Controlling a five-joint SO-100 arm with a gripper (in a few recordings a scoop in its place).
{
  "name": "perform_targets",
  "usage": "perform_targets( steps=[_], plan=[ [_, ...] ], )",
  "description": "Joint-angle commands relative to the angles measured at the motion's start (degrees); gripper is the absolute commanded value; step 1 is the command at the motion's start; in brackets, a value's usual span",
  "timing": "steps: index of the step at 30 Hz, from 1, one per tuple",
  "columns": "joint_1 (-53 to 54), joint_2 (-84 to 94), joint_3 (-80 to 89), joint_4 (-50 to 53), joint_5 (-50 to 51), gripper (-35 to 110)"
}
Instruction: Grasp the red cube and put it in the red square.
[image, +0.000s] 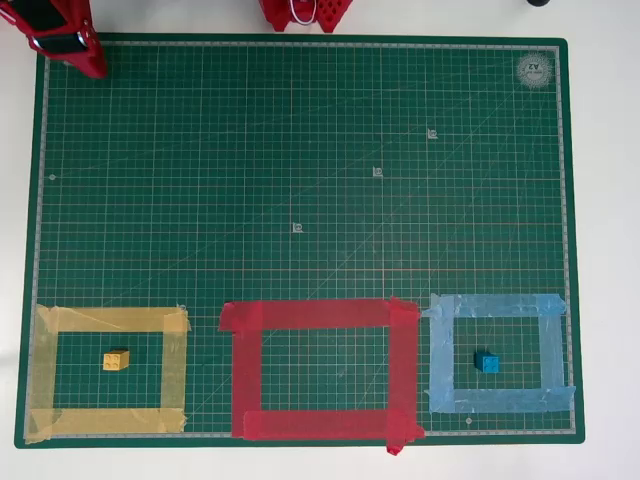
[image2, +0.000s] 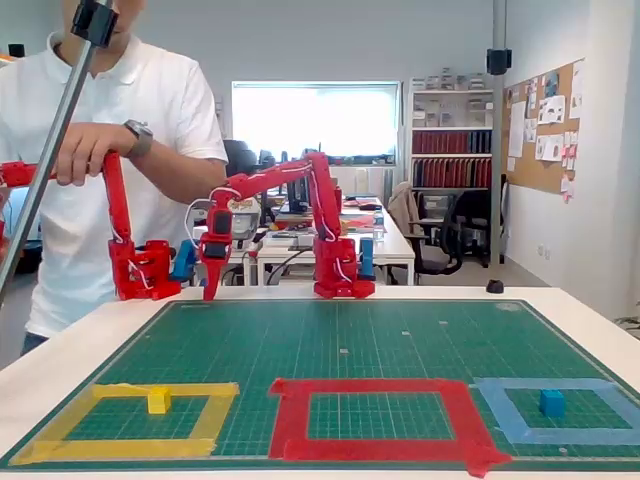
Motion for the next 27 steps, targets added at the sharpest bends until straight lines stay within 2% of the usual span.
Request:
perform_targets(
  steps=[1, 14, 19, 24, 27],
  plan=[
    [-6.5, 6.6, -3.0, 0.5, -0.1, 0],
    [-40.3, -6.2, -18.1, 1.2, -0.9, 0],
    [-53.6, -7.1, -23.8, 11.7, -1.4, 0],
    [-64.0, -12.8, -31.5, 14.2, -0.4, 0],
    [-66.8, -21.3, -43.4, 17.6, -0.4, -1]
  ],
)
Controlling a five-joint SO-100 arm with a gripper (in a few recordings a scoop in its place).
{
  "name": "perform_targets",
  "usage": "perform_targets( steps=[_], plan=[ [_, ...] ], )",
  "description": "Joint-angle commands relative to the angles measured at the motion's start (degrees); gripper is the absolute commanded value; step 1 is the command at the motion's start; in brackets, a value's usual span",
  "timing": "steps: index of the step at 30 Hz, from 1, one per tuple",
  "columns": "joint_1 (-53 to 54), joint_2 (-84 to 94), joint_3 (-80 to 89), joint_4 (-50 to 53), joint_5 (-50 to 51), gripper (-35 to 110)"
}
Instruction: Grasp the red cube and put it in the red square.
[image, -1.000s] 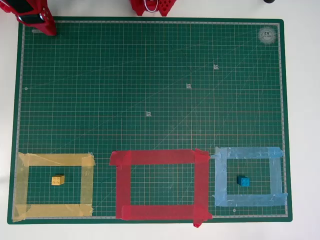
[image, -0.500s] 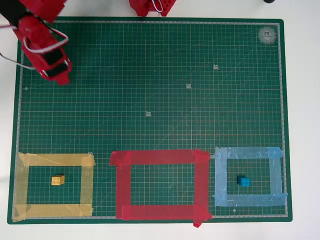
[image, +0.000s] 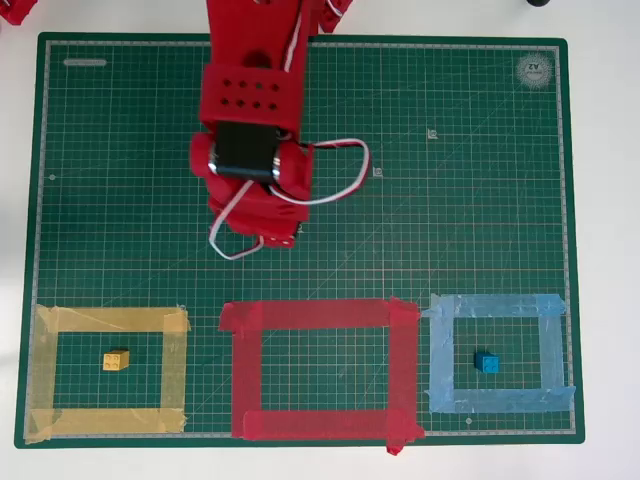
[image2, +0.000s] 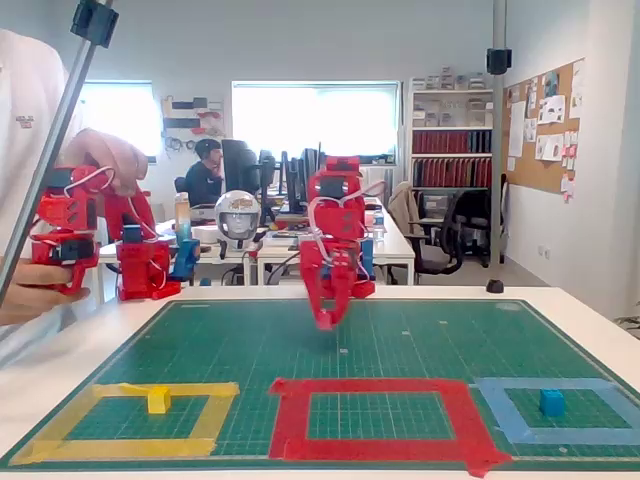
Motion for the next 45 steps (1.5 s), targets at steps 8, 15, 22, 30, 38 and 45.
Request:
perform_targets(
  steps=[8, 15, 22, 30, 38, 45],
  plan=[
    [-3.3, -21.2, -38.6, 7.4, -4.9, -1],
    [-0.6, -34.5, -56.0, 7.0, -7.6, -1],
    [0.9, -40.7, -60.3, 1.2, -13.5, -1],
    [0.2, -40.8, -57.7, -0.7, -15.4, 0],
    [-0.3, -40.9, -56.5, -0.8, -15.3, 0],
    [-0.9, -41.0, -56.6, -1.3, -15.3, 0]
  ],
)
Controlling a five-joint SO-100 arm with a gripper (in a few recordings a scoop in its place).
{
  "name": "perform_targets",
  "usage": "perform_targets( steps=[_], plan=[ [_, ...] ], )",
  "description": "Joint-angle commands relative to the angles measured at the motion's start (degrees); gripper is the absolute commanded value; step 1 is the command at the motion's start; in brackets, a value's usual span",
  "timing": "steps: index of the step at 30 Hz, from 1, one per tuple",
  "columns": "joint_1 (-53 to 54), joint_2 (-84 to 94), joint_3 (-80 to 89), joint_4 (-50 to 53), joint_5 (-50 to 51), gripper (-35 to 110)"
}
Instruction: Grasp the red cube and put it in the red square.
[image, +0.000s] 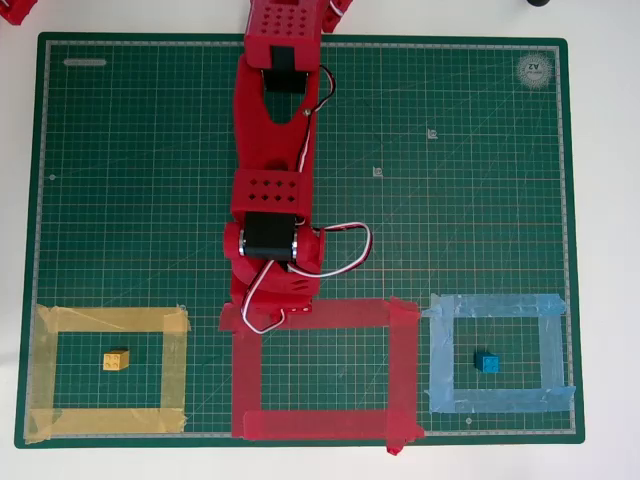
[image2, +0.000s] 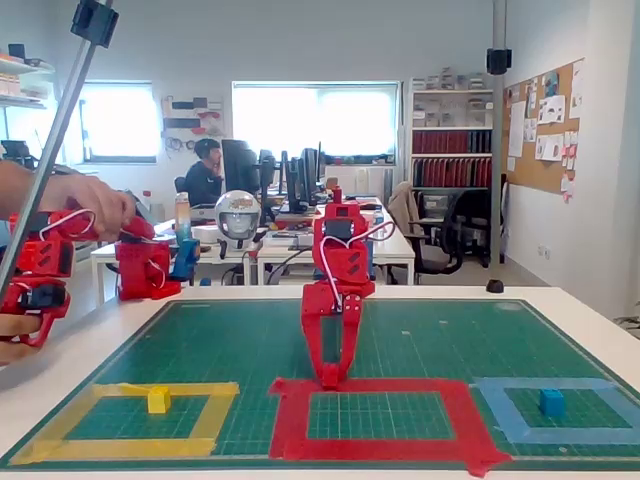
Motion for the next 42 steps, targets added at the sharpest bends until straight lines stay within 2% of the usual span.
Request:
perform_targets(
  steps=[1, 11, 26, 42],
  plan=[
    [-0.5, 1.9, 0.2, -1.6, -1.1, 0],
    [-0.6, 0.0, 0.2, -6.6, -1.1, 0],
    [-1.0, -0.5, 0.3, -7.0, -1.1, 0],
    [-1.0, -1.8, 0.2, -12.4, -0.4, 0]
  ],
)
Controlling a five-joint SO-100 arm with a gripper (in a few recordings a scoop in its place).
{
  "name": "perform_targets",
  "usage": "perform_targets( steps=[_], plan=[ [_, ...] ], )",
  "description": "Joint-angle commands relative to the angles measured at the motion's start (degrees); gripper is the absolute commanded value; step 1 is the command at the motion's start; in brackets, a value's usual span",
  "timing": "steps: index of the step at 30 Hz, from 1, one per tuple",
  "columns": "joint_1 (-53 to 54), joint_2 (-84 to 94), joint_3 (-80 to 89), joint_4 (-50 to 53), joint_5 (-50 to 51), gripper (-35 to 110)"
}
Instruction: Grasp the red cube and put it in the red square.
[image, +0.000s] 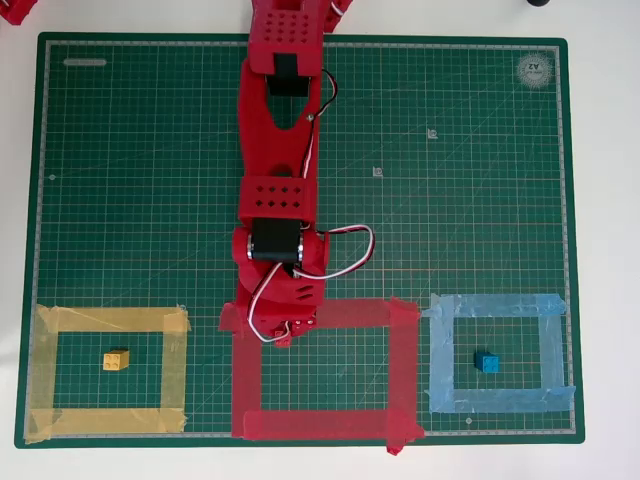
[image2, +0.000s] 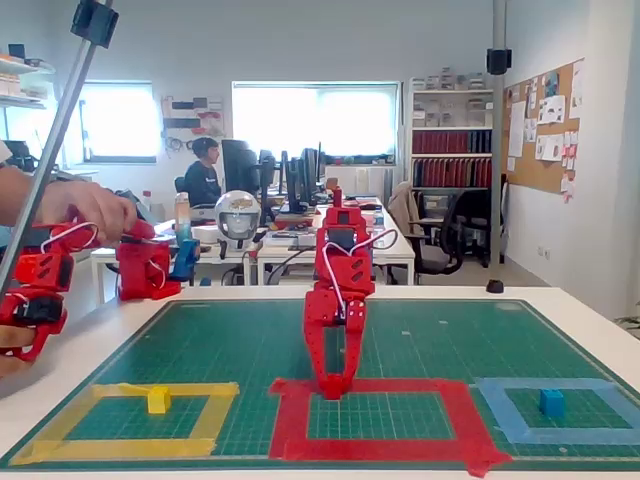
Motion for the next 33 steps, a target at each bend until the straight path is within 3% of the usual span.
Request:
perform_targets(
  steps=[1, 33],
  plan=[
    [-0.5, 0.7, -0.2, -1.9, -0.3, 0],
    [-0.2, -2.3, -0.4, -13.4, 2.4, 0]
  ],
)
